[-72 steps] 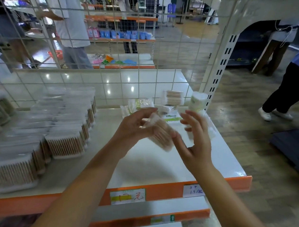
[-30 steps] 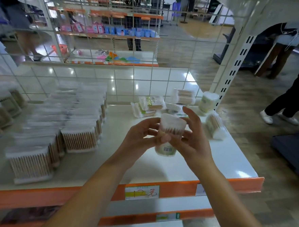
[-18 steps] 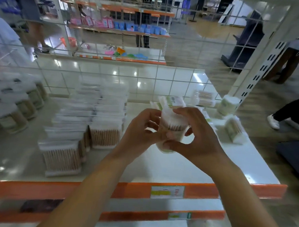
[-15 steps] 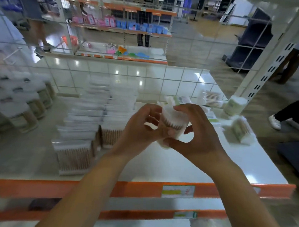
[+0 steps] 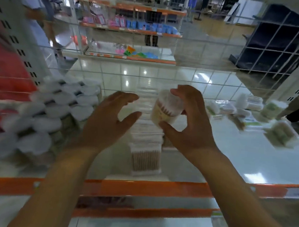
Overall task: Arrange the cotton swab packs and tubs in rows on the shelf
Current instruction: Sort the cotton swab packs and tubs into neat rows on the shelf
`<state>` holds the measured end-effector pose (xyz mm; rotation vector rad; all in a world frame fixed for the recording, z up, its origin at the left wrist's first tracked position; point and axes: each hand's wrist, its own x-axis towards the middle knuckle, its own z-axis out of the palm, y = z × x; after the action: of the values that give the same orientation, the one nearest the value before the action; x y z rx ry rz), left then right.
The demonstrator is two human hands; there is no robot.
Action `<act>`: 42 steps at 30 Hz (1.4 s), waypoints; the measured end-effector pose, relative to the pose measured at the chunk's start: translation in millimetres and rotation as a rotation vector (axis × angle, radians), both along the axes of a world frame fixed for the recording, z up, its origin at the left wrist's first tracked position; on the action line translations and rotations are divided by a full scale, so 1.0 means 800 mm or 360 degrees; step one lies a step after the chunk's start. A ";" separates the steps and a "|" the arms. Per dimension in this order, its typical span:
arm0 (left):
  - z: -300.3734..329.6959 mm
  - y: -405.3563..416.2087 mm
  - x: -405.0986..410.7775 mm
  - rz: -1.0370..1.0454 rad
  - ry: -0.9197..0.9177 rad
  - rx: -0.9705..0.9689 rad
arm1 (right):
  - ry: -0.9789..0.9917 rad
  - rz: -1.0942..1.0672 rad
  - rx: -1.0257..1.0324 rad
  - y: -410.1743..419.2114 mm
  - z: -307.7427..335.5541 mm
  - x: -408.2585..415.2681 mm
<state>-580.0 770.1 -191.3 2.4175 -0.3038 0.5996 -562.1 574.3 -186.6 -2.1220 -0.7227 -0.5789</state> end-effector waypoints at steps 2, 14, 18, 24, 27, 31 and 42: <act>0.001 0.031 -0.009 0.0066 0.0002 0.0027 | 0.0017 0.0056 -0.0005 0.033 -0.004 -0.008; -0.014 0.160 -0.056 0.0389 0.0304 0.0068 | 0.0349 0.0390 -0.0198 0.186 -0.057 -0.048; -0.025 0.174 -0.063 0.0380 0.0413 0.0108 | 0.0418 0.0301 -0.0314 0.213 -0.095 -0.043; -0.029 0.179 -0.061 0.0319 0.0398 0.0207 | 0.0259 0.0218 -0.0315 0.232 -0.119 -0.034; -0.030 0.181 -0.059 0.0316 0.0355 0.0234 | 0.0072 0.0056 -0.0410 0.236 -0.126 -0.028; -0.033 0.181 -0.058 0.0327 0.0294 0.0229 | 0.0088 -0.0042 -0.0459 0.239 -0.124 -0.027; -0.039 0.182 -0.052 0.0292 0.0188 0.0439 | 0.0035 -0.0164 -0.0470 0.243 -0.124 -0.032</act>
<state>-621.4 915.4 -222.3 2.7557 -0.1211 0.5192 -587.5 769.0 -285.7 -2.4466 -0.7255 -0.5287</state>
